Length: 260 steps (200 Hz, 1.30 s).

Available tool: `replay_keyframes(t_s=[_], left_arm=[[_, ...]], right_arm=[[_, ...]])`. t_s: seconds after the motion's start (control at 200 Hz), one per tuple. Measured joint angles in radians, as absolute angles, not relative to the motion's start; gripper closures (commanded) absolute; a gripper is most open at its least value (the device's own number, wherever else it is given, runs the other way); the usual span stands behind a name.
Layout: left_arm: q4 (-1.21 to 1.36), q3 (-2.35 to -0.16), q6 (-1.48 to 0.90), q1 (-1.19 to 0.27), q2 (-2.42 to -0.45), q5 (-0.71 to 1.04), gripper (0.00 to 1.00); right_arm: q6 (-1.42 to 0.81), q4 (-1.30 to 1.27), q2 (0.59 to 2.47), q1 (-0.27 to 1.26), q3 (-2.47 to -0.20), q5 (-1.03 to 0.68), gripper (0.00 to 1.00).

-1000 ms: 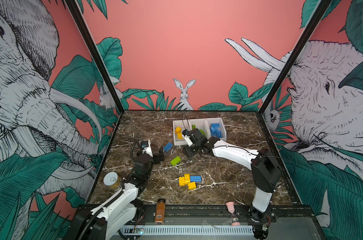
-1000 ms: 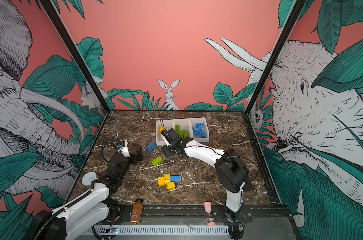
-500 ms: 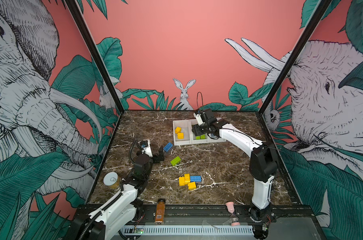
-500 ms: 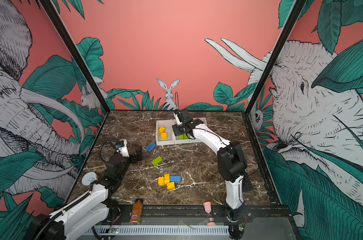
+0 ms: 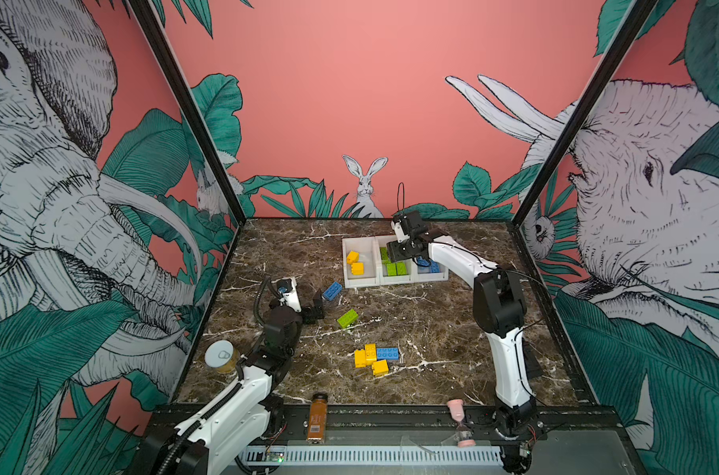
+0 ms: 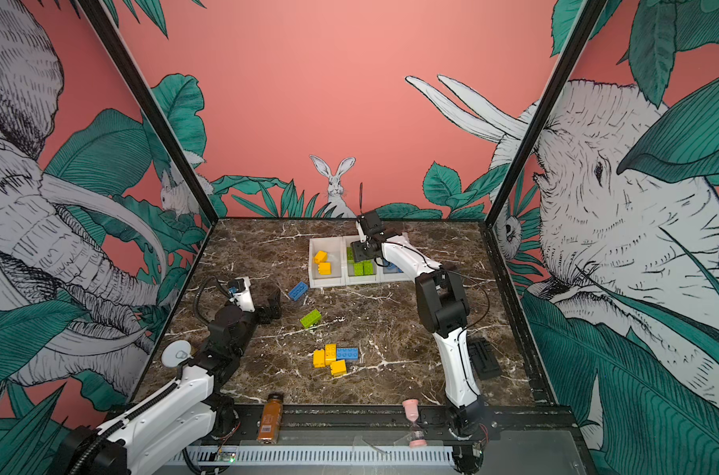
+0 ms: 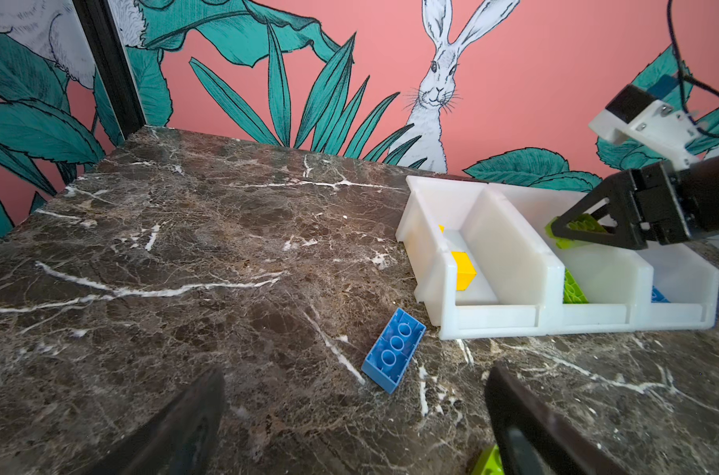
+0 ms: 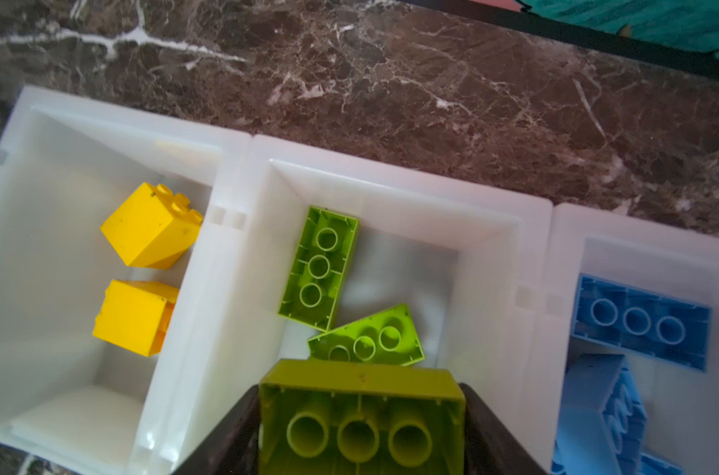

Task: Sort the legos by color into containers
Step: 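Carry the lime-green brick into the middle compartment and release it, then move the right gripper to the last loose lime-green brick and grasp it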

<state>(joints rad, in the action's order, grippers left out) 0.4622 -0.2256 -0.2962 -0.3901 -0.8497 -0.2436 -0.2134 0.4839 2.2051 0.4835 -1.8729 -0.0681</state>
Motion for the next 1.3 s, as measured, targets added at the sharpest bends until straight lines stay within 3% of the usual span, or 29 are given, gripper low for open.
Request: replay_keyframes(t_s=[0.09,0.36,0.595,0.815,1.3], left_arm=[[0.462,-0.225,-0.296,-0.39,-0.85,-0.244,0.01],[0.461,-0.224,-0.296,-0.39,-0.835,-0.245,0.01],[0.466,-0.164,-0.305,-0.387,-0.732,-0.28,0.01],[0.46,-0.16,-0.315,-0.379,-0.698,-0.317,0.01],[0.454,-0.16,-0.323,-0.368,-0.751,-0.315,0.01]], right_arm=[[-0.213,0.484,2.204,0.484,-1.879,-0.069,0.14],[-0.215,0.459,2.055,0.517,-1.708,-0.076,0.13],[-0.29,0.351,1.851,0.777,-1.506,-0.017,0.13],[-0.315,0.313,1.927,0.957,-1.484,0.015,0.11],[-0.289,0.341,2.074,0.97,-1.571,0.006,0.09]])
